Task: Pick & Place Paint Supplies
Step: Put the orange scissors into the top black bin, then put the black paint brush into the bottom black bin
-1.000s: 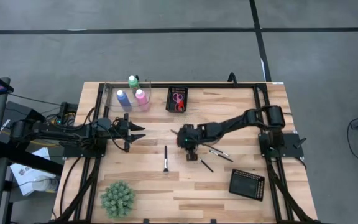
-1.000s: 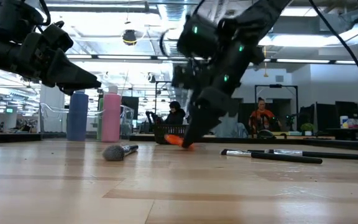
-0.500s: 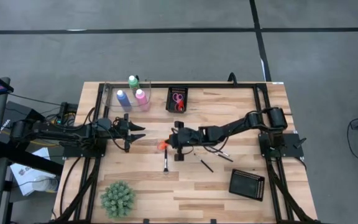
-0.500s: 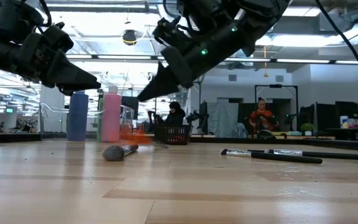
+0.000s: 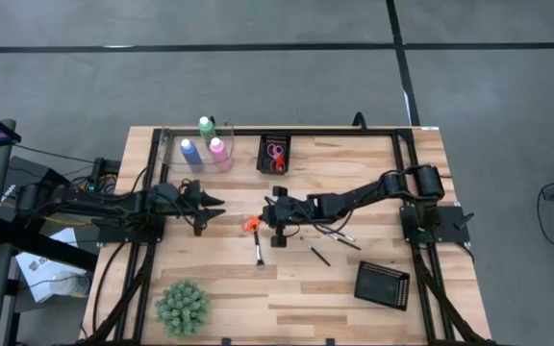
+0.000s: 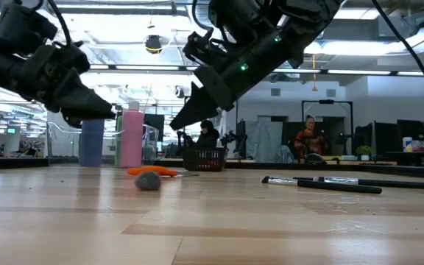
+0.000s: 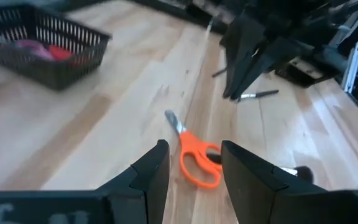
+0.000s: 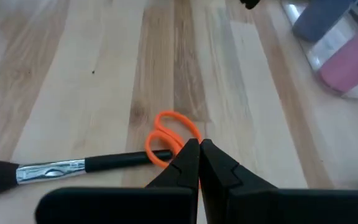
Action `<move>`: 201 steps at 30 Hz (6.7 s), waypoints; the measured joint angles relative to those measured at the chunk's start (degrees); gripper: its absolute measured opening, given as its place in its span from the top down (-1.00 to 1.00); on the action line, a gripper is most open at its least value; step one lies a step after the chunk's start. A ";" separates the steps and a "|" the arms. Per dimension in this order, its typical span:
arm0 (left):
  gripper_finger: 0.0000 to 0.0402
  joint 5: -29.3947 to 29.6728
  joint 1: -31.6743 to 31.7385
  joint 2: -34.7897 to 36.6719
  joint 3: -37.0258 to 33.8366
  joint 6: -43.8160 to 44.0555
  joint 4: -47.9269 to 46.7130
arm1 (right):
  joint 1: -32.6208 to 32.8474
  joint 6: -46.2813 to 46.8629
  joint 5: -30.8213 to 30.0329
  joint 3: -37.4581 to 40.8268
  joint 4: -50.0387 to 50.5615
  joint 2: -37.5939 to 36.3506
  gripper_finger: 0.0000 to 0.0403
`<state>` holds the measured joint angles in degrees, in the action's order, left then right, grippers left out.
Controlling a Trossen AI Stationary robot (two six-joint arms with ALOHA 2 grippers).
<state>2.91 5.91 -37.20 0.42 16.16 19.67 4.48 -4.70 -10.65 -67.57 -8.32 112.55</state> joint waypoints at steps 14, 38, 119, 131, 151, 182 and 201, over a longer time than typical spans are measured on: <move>0.31 -1.11 -7.36 -29.38 13.57 -10.73 2.00 | 6.97 -1.34 -21.40 -0.04 2.48 -0.07 1.00; -0.44 17.27 -19.28 -52.70 24.49 -27.68 1.96 | 13.69 4.63 -34.37 -0.15 16.92 -5.67 1.00; 0.69 10.20 15.39 -66.32 51.87 -33.60 -5.24 | 21.65 -5.60 -5.86 42.16 -52.21 -28.83 1.00; 0.06 -0.90 15.45 -63.04 51.85 -29.72 -4.84 | 21.65 -5.68 -5.87 42.16 -52.21 -28.83 1.00; 0.19 -15.36 -1.14 -4.47 15.69 -15.48 1.78 | 21.39 -6.26 3.44 46.42 -65.20 -28.55 1.00; 0.06 -8.36 -5.57 6.12 1.58 -17.21 3.26 | 7.73 4.15 6.24 67.17 -44.45 -62.97 0.20; 0.05 -5.90 -5.57 -7.98 1.62 -20.63 29.61 | 7.73 18.41 -2.80 67.21 -0.39 -97.98 0.41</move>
<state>-2.98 0.34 -45.18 2.04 -4.47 49.28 12.21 13.71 -13.45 -0.36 -8.71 14.57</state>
